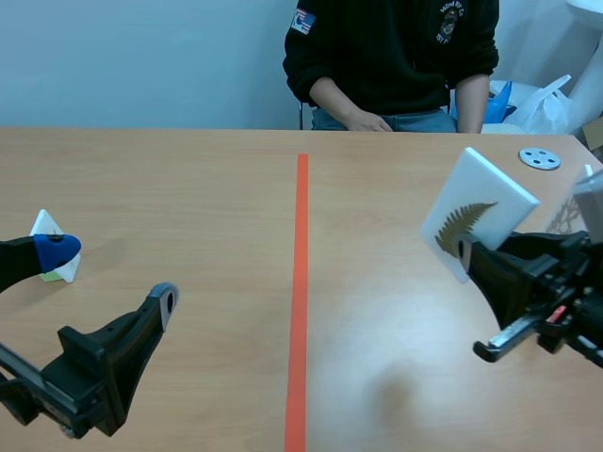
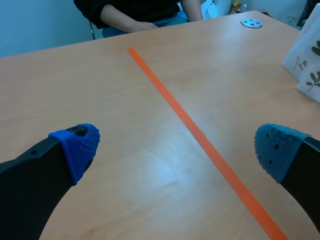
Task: Sort the leaf by its shape. The table is split by an orange tape line. A compound leaf with several leaflets goes to the left side, a simple leaf with one blade goes to the right side. Return to the home posture when a red brick is placed on the table.
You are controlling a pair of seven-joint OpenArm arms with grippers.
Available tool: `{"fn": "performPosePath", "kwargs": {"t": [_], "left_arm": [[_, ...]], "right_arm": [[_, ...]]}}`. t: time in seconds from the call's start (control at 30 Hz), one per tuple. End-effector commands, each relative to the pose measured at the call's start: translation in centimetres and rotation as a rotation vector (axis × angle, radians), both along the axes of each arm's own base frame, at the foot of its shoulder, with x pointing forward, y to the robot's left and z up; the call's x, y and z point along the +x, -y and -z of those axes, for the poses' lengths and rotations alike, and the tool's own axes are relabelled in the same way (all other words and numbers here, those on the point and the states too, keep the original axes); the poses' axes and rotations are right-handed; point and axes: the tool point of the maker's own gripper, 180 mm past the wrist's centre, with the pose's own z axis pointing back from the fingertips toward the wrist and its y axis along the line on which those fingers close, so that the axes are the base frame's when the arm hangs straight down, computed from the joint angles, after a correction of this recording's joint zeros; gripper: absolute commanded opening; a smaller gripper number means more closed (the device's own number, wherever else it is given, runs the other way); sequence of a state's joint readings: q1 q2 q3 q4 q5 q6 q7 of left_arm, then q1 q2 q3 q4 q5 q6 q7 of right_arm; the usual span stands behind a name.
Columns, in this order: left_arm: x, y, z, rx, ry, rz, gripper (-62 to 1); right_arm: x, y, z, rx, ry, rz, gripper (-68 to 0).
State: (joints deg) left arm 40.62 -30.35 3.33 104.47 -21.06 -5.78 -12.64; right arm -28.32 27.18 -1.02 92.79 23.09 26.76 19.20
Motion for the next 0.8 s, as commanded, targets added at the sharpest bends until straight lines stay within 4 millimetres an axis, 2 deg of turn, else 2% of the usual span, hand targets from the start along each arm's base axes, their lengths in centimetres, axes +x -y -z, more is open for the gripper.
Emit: {"fn": "performPosePath", "kwargs": {"t": [0.0,0.17,0.33,0.6,0.77], "left_arm": [[0.2,0.0,-0.8,-0.015,0.028,0.000,1.4],[0.2,0.0,-0.8,-0.015,0.028,0.000,1.4],[0.2,0.1,-0.8,-0.015,0.028,0.000,1.4],[0.2,0.1,-0.8,-0.015,0.029,0.000,1.4],[0.2,0.1,-0.8,-0.015,0.028,0.000,1.4]], "right_arm": [[0.2,0.9,-1.0,0.004,0.030,0.013,-64.2],[-0.6,3.9,-0.7,-0.045,0.010,0.083,-64.2],[-0.8,5.0,-0.1,-0.060,-0.007,0.110,-64.3],[-1.6,7.7,3.7,-0.076,-0.111,0.187,-64.3],[-1.4,9.3,5.6,-0.068,-0.150,0.245,-64.3]]}}
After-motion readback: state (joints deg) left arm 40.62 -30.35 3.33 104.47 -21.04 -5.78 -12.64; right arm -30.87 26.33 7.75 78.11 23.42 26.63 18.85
